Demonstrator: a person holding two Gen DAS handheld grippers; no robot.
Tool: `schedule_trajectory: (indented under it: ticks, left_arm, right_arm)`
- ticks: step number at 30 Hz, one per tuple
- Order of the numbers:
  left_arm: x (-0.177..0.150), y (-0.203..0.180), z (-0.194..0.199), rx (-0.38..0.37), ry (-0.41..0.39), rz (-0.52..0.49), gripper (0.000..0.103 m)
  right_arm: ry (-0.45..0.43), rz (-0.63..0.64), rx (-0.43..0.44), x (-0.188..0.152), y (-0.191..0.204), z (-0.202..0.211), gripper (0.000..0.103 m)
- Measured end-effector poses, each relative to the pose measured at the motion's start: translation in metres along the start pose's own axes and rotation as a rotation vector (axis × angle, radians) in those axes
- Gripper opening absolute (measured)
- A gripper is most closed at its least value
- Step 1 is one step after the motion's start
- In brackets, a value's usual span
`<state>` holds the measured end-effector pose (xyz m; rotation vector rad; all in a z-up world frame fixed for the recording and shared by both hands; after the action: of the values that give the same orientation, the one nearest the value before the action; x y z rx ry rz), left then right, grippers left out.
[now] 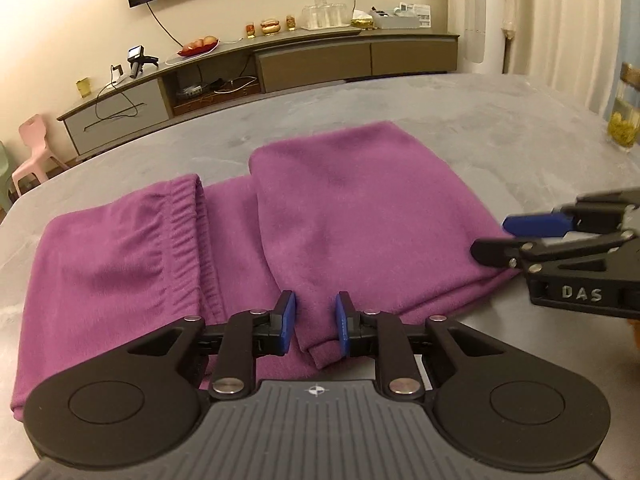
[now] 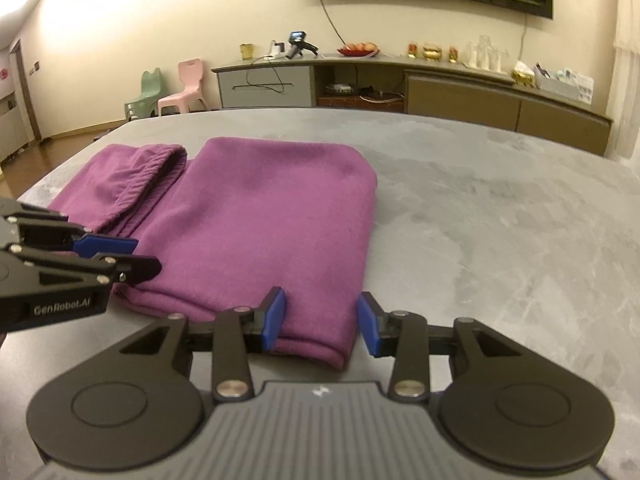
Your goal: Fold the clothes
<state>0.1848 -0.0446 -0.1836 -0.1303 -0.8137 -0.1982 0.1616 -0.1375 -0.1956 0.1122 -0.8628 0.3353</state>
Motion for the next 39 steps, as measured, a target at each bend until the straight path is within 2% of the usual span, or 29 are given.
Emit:
schedule_trajectory:
  ticks: [3,4,8,10,11,15,21,24,27,30,35,39]
  left_arm:
    - [0.021,0.021,0.027,0.008,-0.112,0.042,0.028]
    - [0.026,0.036,0.03,0.041,-0.13,0.055,0.028]
    - [0.023,0.096,0.015,0.119,-0.062,0.178,0.027]
    - [0.003,0.107,-0.001,0.11,0.021,0.205,0.028]
    - [-0.005,0.108,-0.002,0.12,0.02,0.217,0.025]
    - [-0.014,0.099,0.002,0.115,0.033,0.216,0.024]
    - [-0.027,0.074,0.016,0.056,0.041,0.146,0.023]
    - [-0.033,0.049,0.016,0.02,0.042,0.098,0.016]
    - [-0.036,0.024,0.014,-0.012,0.039,0.033,0.015]
    - [-0.038,0.017,0.011,-0.029,0.04,0.014,0.015]
    - [-0.042,0.029,0.008,-0.039,0.055,0.003,0.016]
    - [-0.034,0.023,0.017,0.01,0.067,0.005,0.02]
  right_arm:
    - [0.003,-0.05,0.026,-0.002,-0.005,0.003,0.041]
    - [0.004,-0.067,0.035,-0.003,-0.006,0.004,0.043]
    - [-0.041,-0.14,0.029,0.003,-0.015,0.01,0.055]
    - [-0.055,-0.157,0.024,0.005,-0.017,0.01,0.058]
    - [-0.056,-0.16,0.023,0.006,-0.016,0.008,0.058]
    - [-0.012,-0.144,0.018,-0.002,-0.012,-0.004,0.053]
    - [0.06,-0.119,-0.017,-0.012,-0.019,0.01,0.051]
    - [0.083,-0.115,-0.026,-0.022,-0.029,0.023,0.051]
    - [0.102,-0.13,-0.051,-0.032,-0.048,0.034,0.052]
    - [0.11,-0.176,-0.074,-0.041,-0.067,0.04,0.056]
    - [0.111,-0.171,-0.081,-0.045,-0.069,0.038,0.057]
    - [0.112,-0.173,-0.081,-0.046,-0.072,0.04,0.058]
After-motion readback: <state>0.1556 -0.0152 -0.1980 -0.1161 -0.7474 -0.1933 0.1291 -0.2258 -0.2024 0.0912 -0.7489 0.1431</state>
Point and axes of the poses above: each gripper's, at about its wrist camera, not at the fingertips, and z roughly against the way its jaws point, y to its left, x to its top, the point moved 8 cm from there along -z, roughly the way its jaws point, and after that the axes turned 11 degrees about z, right-handed, at the moved point
